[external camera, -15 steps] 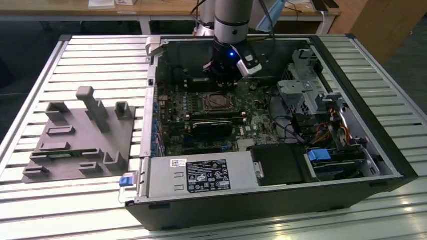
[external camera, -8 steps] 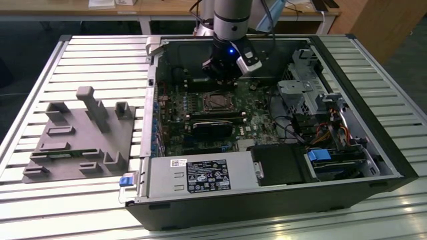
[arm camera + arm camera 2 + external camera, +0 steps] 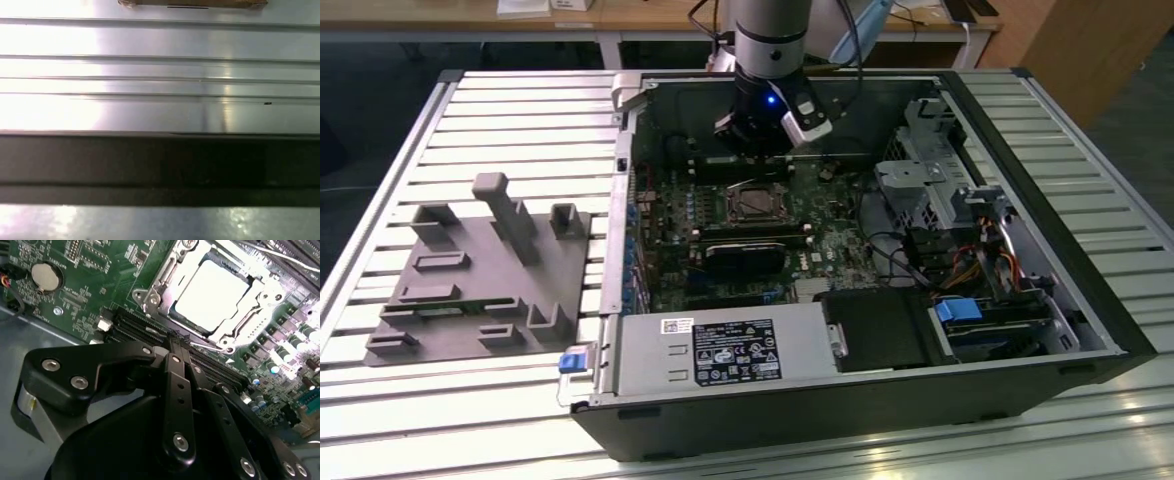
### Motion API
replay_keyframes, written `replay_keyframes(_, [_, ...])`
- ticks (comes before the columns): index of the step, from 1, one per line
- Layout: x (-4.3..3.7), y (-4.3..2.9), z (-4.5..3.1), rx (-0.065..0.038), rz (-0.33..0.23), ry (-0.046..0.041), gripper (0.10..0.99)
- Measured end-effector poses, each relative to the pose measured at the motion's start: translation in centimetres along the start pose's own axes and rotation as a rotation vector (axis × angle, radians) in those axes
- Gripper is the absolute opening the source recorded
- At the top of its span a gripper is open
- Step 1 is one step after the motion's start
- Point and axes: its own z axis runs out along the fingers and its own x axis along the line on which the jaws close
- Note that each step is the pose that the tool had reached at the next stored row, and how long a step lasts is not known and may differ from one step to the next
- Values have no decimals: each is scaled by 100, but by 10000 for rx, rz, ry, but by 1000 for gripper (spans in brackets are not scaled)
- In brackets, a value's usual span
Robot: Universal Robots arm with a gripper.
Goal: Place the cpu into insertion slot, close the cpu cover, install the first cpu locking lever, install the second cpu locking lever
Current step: 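Install the first cpu locking lever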
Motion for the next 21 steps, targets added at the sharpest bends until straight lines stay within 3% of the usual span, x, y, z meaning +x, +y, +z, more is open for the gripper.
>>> replay_keyframes(21, [-83, -2, 33, -56, -48, -11, 106])
